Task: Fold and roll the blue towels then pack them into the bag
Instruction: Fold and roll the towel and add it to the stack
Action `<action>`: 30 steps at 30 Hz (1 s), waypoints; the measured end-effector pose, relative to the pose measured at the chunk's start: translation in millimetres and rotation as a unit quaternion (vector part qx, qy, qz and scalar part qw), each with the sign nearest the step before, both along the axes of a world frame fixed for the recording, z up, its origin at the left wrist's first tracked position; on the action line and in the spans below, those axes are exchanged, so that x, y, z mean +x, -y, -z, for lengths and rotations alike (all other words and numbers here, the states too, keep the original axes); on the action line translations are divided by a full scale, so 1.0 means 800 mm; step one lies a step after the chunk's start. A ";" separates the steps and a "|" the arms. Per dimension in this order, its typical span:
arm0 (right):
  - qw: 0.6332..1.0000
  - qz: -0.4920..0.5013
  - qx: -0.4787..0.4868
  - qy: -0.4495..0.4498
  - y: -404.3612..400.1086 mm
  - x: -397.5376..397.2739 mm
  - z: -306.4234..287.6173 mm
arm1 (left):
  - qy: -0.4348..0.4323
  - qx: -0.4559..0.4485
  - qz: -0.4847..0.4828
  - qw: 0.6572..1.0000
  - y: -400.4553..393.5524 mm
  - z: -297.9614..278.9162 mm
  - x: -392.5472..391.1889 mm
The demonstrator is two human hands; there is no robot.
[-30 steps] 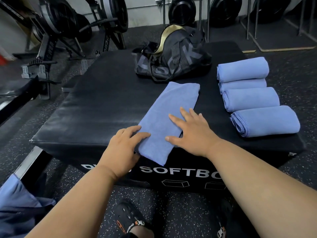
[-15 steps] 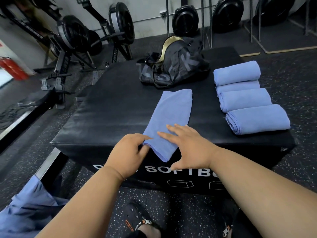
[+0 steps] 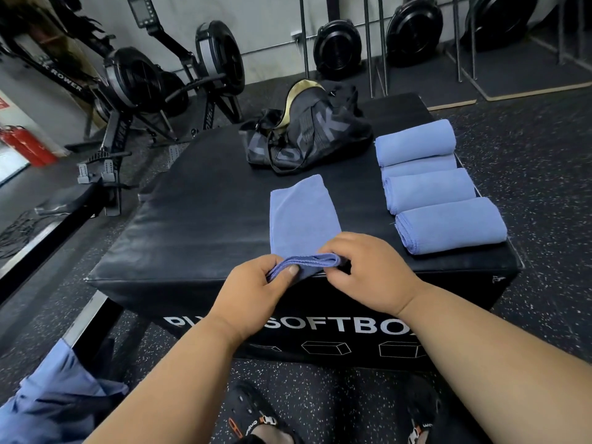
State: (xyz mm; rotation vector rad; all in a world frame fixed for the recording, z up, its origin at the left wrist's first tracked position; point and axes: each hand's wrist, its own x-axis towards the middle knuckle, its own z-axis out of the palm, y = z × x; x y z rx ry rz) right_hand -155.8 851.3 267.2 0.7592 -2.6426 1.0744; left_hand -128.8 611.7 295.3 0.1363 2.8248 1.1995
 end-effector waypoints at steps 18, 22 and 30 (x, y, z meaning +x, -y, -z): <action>0.966 0.045 -0.087 0.241 -0.018 -0.022 0.010 | 0.071 0.106 -0.053 0.990 0.013 0.023 -0.029; 0.967 0.114 -0.053 0.221 -0.007 -0.029 0.012 | 0.072 0.109 -0.105 0.986 0.009 0.027 -0.042; 0.964 0.159 -0.013 0.214 -0.003 -0.042 0.020 | 0.063 0.041 -0.157 0.985 0.003 0.034 -0.053</action>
